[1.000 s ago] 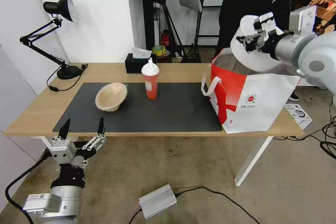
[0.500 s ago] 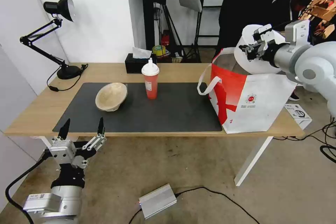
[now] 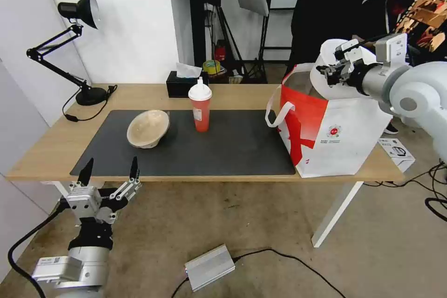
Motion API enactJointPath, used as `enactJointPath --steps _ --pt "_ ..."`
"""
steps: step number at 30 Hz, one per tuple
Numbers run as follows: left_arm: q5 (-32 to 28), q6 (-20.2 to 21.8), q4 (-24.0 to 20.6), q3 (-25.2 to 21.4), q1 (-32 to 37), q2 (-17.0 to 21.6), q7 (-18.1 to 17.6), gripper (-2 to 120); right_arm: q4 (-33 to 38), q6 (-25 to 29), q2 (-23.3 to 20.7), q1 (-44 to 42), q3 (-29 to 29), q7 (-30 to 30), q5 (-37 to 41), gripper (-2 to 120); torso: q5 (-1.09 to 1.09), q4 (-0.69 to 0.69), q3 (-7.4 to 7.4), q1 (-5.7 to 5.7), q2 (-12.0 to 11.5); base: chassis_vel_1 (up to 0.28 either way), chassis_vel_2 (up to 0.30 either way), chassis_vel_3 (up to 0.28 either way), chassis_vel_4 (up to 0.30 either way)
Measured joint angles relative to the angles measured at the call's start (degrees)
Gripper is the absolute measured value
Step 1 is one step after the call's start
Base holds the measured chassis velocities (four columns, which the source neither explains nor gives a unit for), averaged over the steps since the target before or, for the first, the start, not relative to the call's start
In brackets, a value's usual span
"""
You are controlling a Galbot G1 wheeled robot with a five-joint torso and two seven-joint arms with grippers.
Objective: Pick up the trash from the table and place it into the takeout bag.
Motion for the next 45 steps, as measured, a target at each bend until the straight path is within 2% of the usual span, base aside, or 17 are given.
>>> enactJointPath --steps 12,14,15,19,20,23,25,28,29,32,34,38,45 --pt "0.00 -0.01 0.00 0.07 0.01 -0.02 -0.01 100 1.29 0.00 -0.34 -2.37 1.15 0.59 -0.70 1 0.00 0.00 0.00 0.00 0.00 0.000 0.000 0.000 0.000" --pt "0.00 -0.01 -0.08 0.03 0.05 -0.02 -0.01 100 1.50 0.00 -0.29 -2.63 1.29 1.32 -1.25 10 0.00 0.00 0.00 0.00 0.00 0.000 0.000 0.000 0.000" --pt "0.00 -0.01 -0.08 0.03 0.05 -0.02 -0.01 100 1.50 0.00 -0.29 -2.63 1.29 1.32 -1.25 10 0.00 0.00 0.00 0.00 0.00 0.000 0.000 0.000 0.000" --pt "0.01 -0.01 -0.29 0.03 0.13 -0.02 -0.01 100 1.82 0.00 -0.16 -2.75 1.46 2.40 -1.37 28 0.00 0.00 0.00 0.00 0.00 0.000 0.000 0.000 0.000" --pt "0.01 -0.01 -0.29 0.03 0.13 -0.02 -0.01 100 1.82 0.00 -0.16 -2.75 1.46 2.40 -1.37 28 0.00 0.00 0.00 0.00 0.00 0.000 0.000 0.000 0.000" --pt "0.06 -0.01 -0.38 0.15 0.20 -0.06 -0.01 100 1.98 0.00 -0.20 -3.17 1.85 2.68 -1.38 41 0.00 0.00 0.00 0.00 0.00 0.000 0.000 0.000 0.000" --pt "0.09 -0.01 -0.41 0.17 0.23 -0.07 -0.01 100 2.08 0.00 -0.23 -3.31 2.02 2.71 -1.38 44 0.00 0.00 0.00 0.00 0.00 0.000 0.000 0.000 0.000" --pt "0.19 -0.01 -0.53 0.30 0.33 -0.12 -0.01 100 2.61 0.00 -0.43 -3.71 2.50 2.74 -1.38 59 0.00 0.00 0.00 0.00 0.00 0.000 0.000 0.000 0.000" --pt "0.19 -0.01 -0.53 0.30 0.33 -0.12 -0.01 100 2.61 0.00 -0.43 -3.71 2.50 2.74 -1.38 59 0.00 0.00 0.00 0.00 0.00 0.000 0.000 0.000 0.000" --pt "0.25 -0.01 -0.66 0.46 0.38 -0.17 -0.01 100 2.82 0.00 -0.56 -3.75 2.69 2.76 -1.38 75 0.00 0.00 0.00 0.00 0.00 0.000 0.000 0.000 0.000" --pt "0.27 -0.01 -0.70 0.47 0.40 -0.17 -0.01 100 2.89 0.00 -0.58 -3.75 2.74 2.77 -1.38 78 0.00 0.00 0.00 0.00 0.00 0.000 0.000 0.000 0.000" --pt "0.32 -0.01 -0.82 0.49 0.57 -0.24 -0.01 100 3.69 0.02 -0.59 -4.00 3.68 3.18 -1.37 96 0.00 0.00 0.00 0.00 0.00 0.000 0.000 0.000 0.000" --pt "0.33 0.02 -1.08 0.45 0.73 -0.16 -0.01 100 6.35 0.03 -0.60 -5.75 6.94 4.02 -1.28 100 0.00 0.00 0.00 0.00 0.00 0.000 0.000 0.000 0.000"
